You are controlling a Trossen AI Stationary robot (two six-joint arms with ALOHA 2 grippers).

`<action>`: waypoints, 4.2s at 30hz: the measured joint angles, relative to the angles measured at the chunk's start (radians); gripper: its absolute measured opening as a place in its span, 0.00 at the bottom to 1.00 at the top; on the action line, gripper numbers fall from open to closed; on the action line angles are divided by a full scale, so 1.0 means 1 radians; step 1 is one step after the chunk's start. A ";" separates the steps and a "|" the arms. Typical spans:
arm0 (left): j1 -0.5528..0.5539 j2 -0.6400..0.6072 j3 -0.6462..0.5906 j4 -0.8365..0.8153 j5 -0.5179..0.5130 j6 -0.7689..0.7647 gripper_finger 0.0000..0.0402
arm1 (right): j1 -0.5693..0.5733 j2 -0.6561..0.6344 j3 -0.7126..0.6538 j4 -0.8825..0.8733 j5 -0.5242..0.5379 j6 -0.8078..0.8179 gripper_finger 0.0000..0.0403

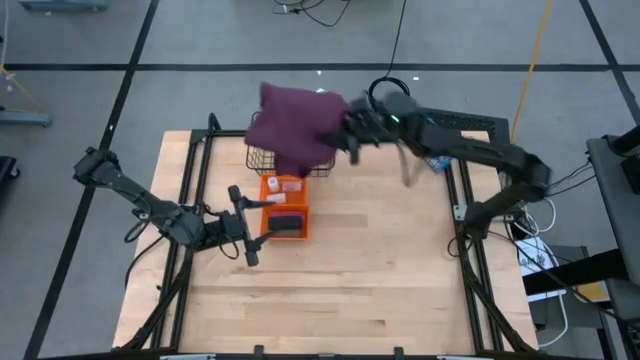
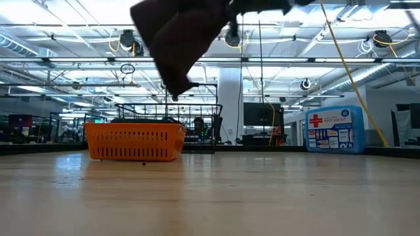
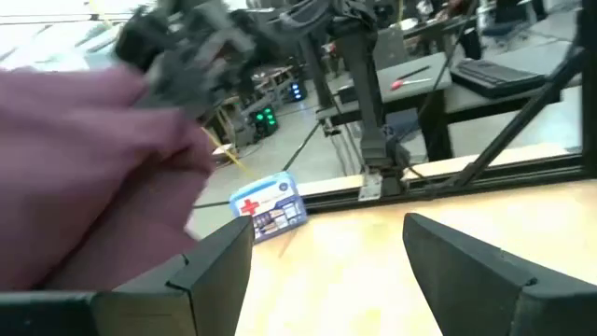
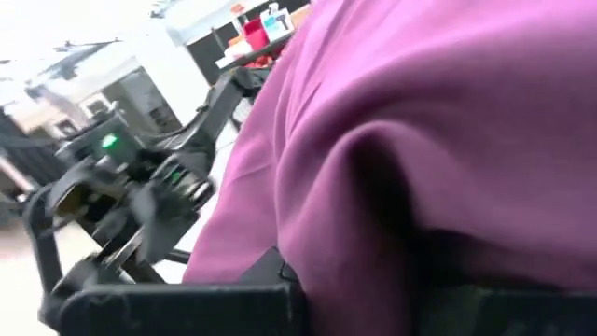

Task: Pick & place medical supplies in basket/bin
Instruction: Put the patient gown into the black wire basket, then return to Home Position

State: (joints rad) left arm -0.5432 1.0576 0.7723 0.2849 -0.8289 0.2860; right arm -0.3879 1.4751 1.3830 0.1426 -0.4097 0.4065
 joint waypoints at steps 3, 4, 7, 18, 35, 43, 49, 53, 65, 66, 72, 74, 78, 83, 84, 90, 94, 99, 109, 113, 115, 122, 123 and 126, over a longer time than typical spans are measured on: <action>-0.004 0.000 0.000 -0.003 -0.026 0.000 0.70 | -0.064 0.151 0.124 0.002 -0.111 0.036 0.07; -0.007 0.000 0.000 -0.009 -0.028 0.000 0.70 | -0.082 0.197 0.161 0.001 -0.140 0.045 0.07; -0.013 0.000 0.000 -0.025 -0.029 0.000 0.70 | -0.127 0.324 0.262 0.011 -0.180 0.058 0.07; -0.029 0.000 0.000 -0.050 -0.030 -0.002 0.70 | -0.221 0.596 0.366 0.120 -0.305 0.239 0.07; -0.028 0.000 0.000 -0.087 -0.037 -0.014 0.70 | -0.190 0.606 0.367 -0.368 -0.009 -0.135 0.10; -0.028 0.000 0.000 -0.118 -0.037 -0.043 0.70 | -0.179 0.605 0.353 -0.372 -0.008 -0.197 0.25; -0.028 0.000 0.000 -0.126 -0.037 -0.067 0.70 | -0.182 0.585 0.351 -0.396 -0.005 -0.274 0.43; -0.028 0.000 0.000 -0.127 -0.037 -0.067 0.70 | -0.183 0.573 0.351 -0.431 0.022 -0.301 0.59; -0.028 0.000 0.000 -0.140 -0.036 -0.086 0.70 | -0.201 0.504 0.351 -0.530 0.128 -0.418 0.78; -0.028 0.000 0.000 -0.140 -0.036 -0.086 0.70 | -0.202 0.491 0.351 -0.533 0.128 -0.419 0.78; -0.028 0.000 0.000 -0.138 -0.030 -0.088 0.70 | -0.200 0.420 0.351 -0.518 0.125 -0.394 0.77; -0.028 0.000 0.000 -0.135 -0.028 -0.097 0.70 | -0.200 0.389 0.351 -0.522 0.125 -0.396 0.77; -0.041 -0.015 0.000 -0.143 -0.075 -0.139 0.70 | -0.219 0.291 0.351 -0.578 0.125 -0.374 0.78; -0.126 -0.189 0.060 -0.330 -0.254 -0.242 0.70 | -0.240 0.113 0.351 -0.785 0.126 -0.439 0.78; -0.144 -0.234 0.066 -0.403 -0.273 -0.248 0.70 | -0.241 0.074 0.351 -0.839 0.126 -0.468 0.78; -0.139 -0.455 0.034 -0.722 -0.114 -0.414 0.70 | -0.227 -0.208 0.273 -1.036 0.126 -0.547 0.77; -0.039 -0.490 -0.088 -0.655 -0.057 -0.480 0.70 | -0.195 -0.426 0.064 -0.969 0.148 -0.511 0.77; 0.118 -0.526 -0.265 -0.422 0.215 -0.425 0.70 | -0.181 -0.702 -0.292 -0.746 0.231 -0.424 0.77; 0.463 -0.703 -0.427 -0.330 0.600 -0.398 0.70 | -0.180 -0.994 -0.639 -0.578 0.222 -0.318 0.78; 0.568 -0.796 -0.469 -0.333 0.733 -0.359 0.70 | -0.181 -1.058 -0.686 -0.570 0.190 -0.309 0.78; 0.606 -0.836 -0.493 -0.319 0.757 -0.359 0.70 | -0.181 -1.082 -0.710 -0.549 0.147 -0.305 0.78; 0.654 -0.918 -0.597 -0.253 0.781 -0.394 0.70 | -0.180 -1.159 -0.801 -0.505 0.120 -0.291 0.77; 0.654 -0.923 -0.609 -0.249 0.782 -0.397 0.70 | -0.180 -1.168 -0.810 -0.505 0.120 -0.292 0.77; 0.654 -0.933 -0.642 -0.249 0.781 -0.413 0.70 | -0.180 -1.195 -0.833 -0.503 0.120 -0.295 0.77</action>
State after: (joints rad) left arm 0.1112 0.1246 0.1298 0.0356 -0.0479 -0.1269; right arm -0.5682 0.2797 0.5502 -0.3608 -0.2901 0.1113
